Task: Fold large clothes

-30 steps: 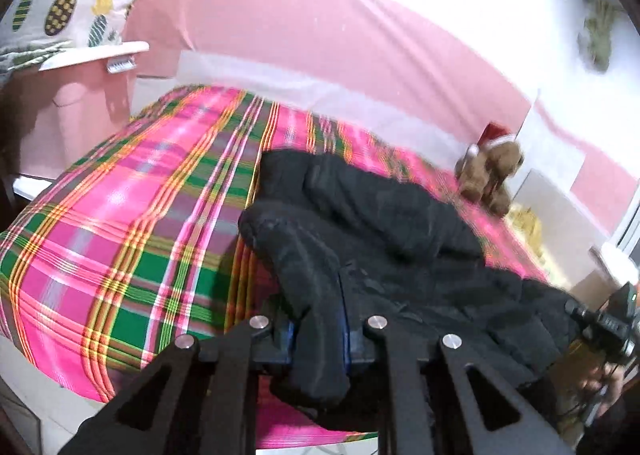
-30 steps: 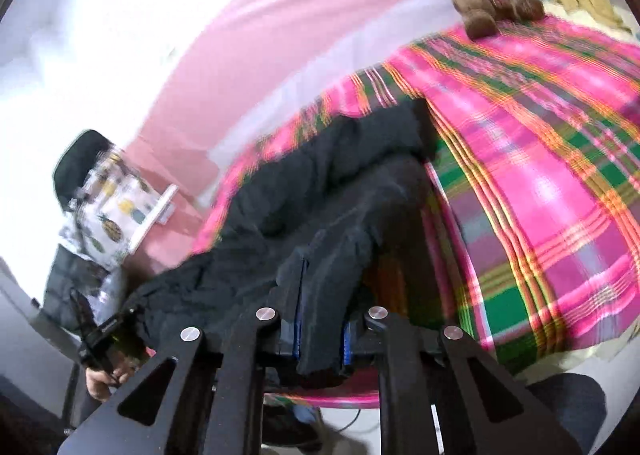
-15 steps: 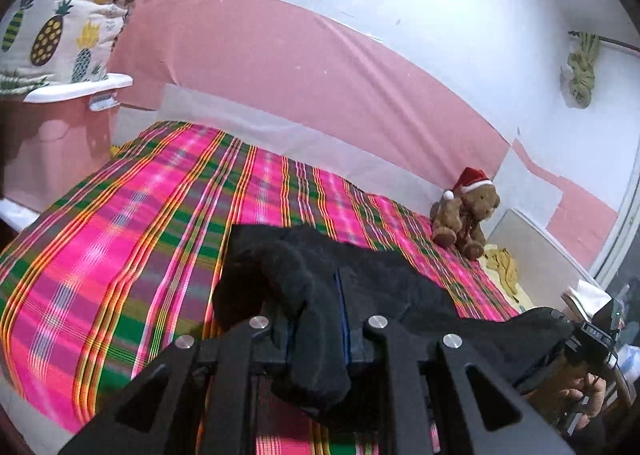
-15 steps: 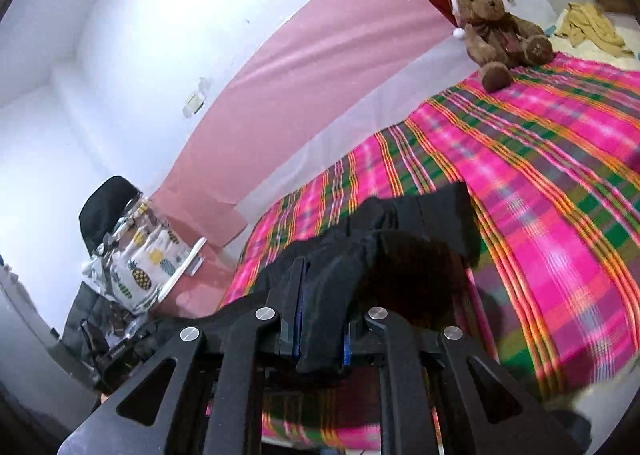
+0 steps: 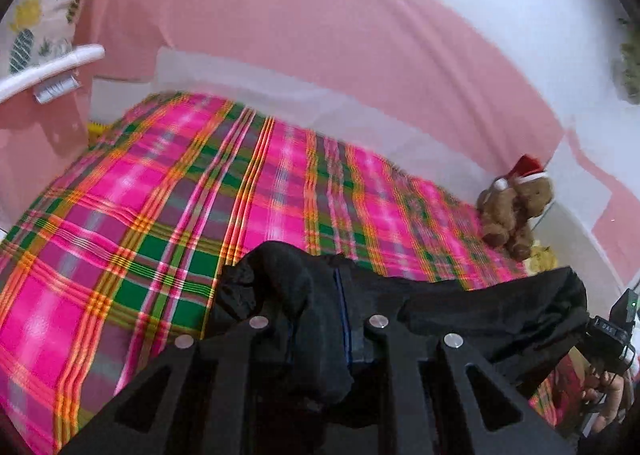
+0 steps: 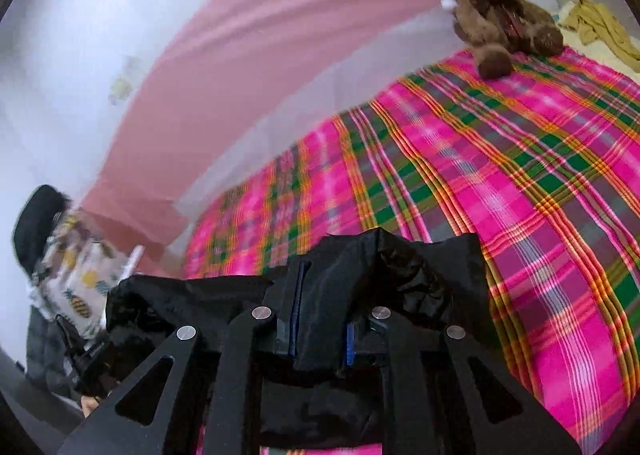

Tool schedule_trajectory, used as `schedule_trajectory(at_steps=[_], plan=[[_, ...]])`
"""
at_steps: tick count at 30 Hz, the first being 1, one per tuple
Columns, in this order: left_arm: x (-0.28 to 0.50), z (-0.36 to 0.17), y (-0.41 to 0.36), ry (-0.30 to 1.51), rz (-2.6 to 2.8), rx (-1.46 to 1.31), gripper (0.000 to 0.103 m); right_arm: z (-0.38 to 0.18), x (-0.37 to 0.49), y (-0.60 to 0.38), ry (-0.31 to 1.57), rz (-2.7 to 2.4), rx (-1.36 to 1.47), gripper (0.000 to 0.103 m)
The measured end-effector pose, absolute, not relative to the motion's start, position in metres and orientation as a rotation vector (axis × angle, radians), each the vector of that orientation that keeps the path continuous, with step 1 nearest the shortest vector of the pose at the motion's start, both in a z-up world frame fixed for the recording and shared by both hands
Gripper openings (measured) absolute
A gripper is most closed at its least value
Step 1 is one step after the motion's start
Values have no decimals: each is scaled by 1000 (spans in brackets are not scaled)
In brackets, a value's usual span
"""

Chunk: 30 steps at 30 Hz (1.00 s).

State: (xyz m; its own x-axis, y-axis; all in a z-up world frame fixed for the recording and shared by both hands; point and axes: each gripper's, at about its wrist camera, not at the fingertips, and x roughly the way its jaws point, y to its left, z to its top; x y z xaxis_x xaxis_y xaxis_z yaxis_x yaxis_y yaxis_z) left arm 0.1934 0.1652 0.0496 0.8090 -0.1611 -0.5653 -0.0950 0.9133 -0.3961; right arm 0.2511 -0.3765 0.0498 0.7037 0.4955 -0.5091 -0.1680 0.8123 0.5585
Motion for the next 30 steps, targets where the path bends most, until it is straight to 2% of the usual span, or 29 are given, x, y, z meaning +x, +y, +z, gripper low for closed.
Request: schedule_trajectory(at_steps=[8, 12, 17, 20, 22, 25, 30], plan=[[259, -24, 167, 764, -16, -463, 24, -22, 335, -363, 900, 317, 526, 21], [263, -25, 166, 768, -38, -468, 27, -38, 348, -358, 920, 317, 540, 22], [259, -4, 176, 751, -91, -495, 34, -24, 348, -366, 943, 360, 571, 24], [257, 10, 180, 729, -114, -517, 46, -9, 346, -375, 929, 410, 628, 34], [255, 19, 183, 708, -124, -547, 60, 3, 344, -381, 906, 447, 685, 51], [249, 32, 187, 659, -94, -556, 71, 21, 337, -386, 858, 464, 709, 62], [234, 51, 179, 605, -61, -486, 74, 48, 312, -378, 744, 385, 561, 64]])
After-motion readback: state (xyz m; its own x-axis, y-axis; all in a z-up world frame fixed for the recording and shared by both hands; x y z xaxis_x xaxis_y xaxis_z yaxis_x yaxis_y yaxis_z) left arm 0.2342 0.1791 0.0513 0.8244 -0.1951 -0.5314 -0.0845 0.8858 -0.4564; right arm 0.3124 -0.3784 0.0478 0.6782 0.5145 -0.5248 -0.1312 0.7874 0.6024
